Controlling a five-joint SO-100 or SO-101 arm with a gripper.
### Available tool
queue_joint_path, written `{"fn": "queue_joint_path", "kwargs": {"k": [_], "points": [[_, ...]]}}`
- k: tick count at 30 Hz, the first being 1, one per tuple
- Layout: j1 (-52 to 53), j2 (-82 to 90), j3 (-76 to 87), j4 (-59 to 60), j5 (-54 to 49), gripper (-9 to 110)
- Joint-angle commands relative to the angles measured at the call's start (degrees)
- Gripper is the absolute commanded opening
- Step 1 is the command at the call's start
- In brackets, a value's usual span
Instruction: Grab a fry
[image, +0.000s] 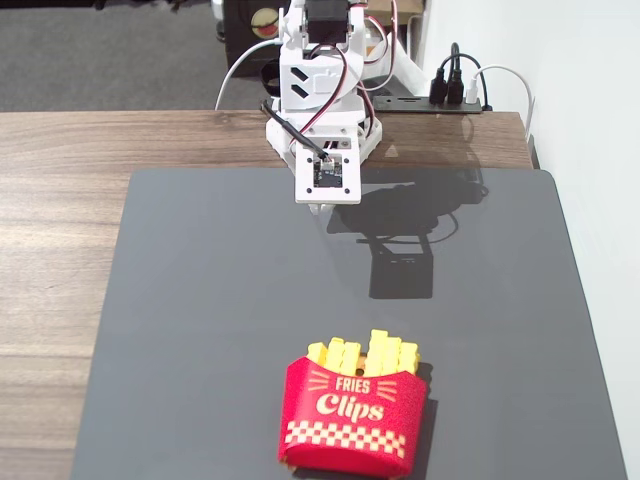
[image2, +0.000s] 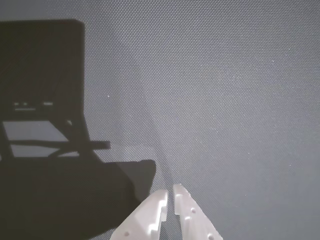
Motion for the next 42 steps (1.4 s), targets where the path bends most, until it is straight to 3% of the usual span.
{"fn": "queue_joint_path", "kwargs": {"k": [1, 14, 21, 25, 42], "points": [[-1.3, -1.1, -7.2, 3.8, 1.0, 1], [-1.3, -0.7, -7.4, 5.2, 0.9, 1], [-1.5, -2.2, -8.3, 3.3, 2.2, 21], [-1.6, -4.9, -9.6, 1.4, 2.8, 21], [-4.1, -34.9, -22.1, -14.4, 8.1, 23]]}}
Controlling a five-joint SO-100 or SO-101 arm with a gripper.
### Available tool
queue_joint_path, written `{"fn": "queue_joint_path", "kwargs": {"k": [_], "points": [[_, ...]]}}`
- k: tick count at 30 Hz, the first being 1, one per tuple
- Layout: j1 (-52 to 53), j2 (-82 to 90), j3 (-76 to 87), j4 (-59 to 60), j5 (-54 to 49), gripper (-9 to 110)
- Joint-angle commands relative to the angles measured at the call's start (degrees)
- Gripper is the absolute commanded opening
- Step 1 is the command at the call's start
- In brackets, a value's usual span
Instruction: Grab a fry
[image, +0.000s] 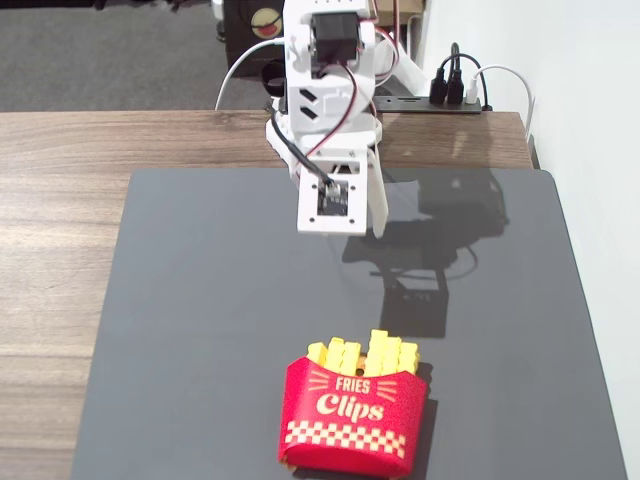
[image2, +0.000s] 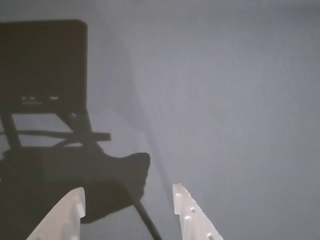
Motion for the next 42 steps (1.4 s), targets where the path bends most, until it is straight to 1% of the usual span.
{"fn": "queue_joint_path", "kwargs": {"k": [1, 11, 20, 28, 42], "points": [[-0.6, -5.4, -5.7, -2.8, 1.4, 23], [-5.2, -22.2, -18.5, -7.3, 7.0, 23], [-5.7, -35.3, -30.2, -8.8, 9.2, 23], [-5.6, -42.2, -38.7, -7.1, 9.2, 23], [-4.0, -48.3, -45.9, -4.3, 6.9, 22]]}}
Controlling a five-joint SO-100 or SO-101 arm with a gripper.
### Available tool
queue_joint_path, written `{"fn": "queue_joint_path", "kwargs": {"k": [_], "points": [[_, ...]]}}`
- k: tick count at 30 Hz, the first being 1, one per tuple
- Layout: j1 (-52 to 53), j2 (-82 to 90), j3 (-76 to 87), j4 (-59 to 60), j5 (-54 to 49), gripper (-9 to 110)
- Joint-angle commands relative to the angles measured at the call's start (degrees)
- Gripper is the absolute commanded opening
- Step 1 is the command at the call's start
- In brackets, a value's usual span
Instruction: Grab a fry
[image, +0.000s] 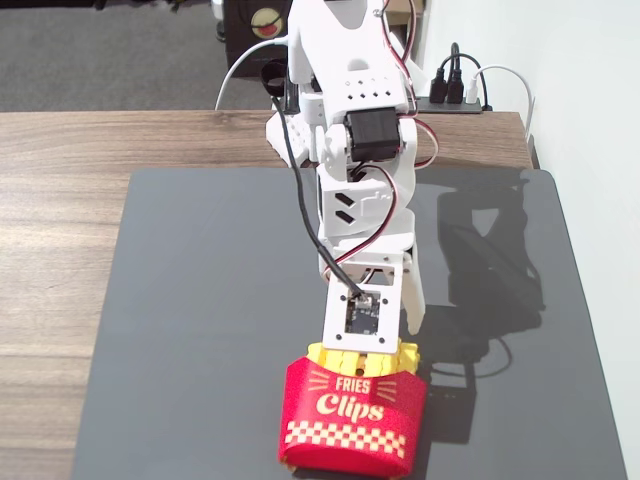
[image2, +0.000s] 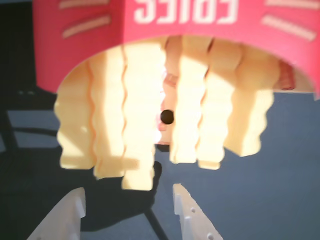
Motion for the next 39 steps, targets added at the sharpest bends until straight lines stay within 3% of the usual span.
{"fn": "queue_joint_path", "kwargs": {"k": [1, 13, 22, 26, 39], "points": [[0.7, -0.3, -4.0, 0.6, -0.8, 22], [1.8, -5.3, -9.6, 2.2, -2.0, 22], [1.1, -6.6, -12.1, 3.2, -1.6, 16], [1.0, -6.6, -12.1, 3.2, -1.2, 7], [0.2, -5.7, -11.0, 4.1, -0.3, 7]]}}
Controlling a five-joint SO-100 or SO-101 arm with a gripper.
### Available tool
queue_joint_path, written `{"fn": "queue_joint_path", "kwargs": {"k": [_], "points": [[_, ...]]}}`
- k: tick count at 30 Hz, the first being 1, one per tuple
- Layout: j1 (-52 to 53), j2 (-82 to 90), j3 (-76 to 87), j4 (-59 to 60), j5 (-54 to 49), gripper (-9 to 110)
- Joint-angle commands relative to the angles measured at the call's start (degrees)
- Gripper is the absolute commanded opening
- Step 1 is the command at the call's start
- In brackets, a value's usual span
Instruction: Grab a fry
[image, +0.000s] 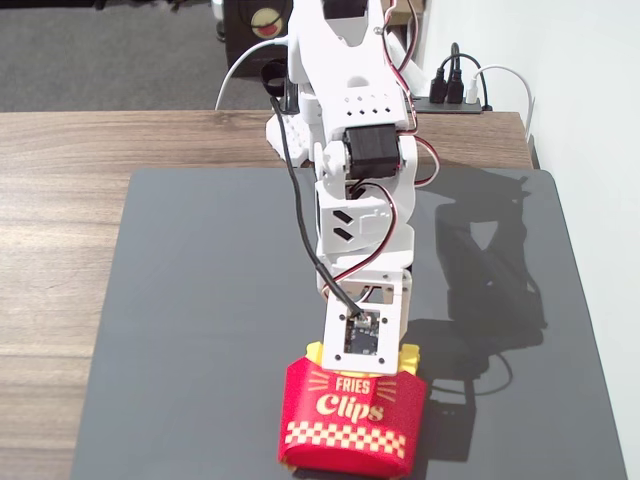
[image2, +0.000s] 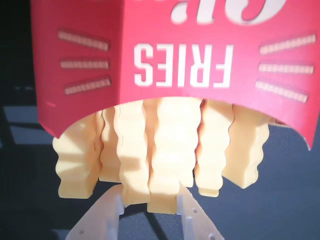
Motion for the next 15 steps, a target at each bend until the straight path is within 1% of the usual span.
{"fn": "queue_joint_path", "kwargs": {"k": [1, 5, 7, 15], "points": [[-0.6, 1.8, -1.1, 0.4, 0.3, 7], [-0.9, 4.8, 2.2, 0.5, 0.3, 7], [-0.9, 6.2, 3.6, 0.4, 0.3, 4], [-1.0, 9.1, 7.6, 0.0, 0.6, 4]]}}
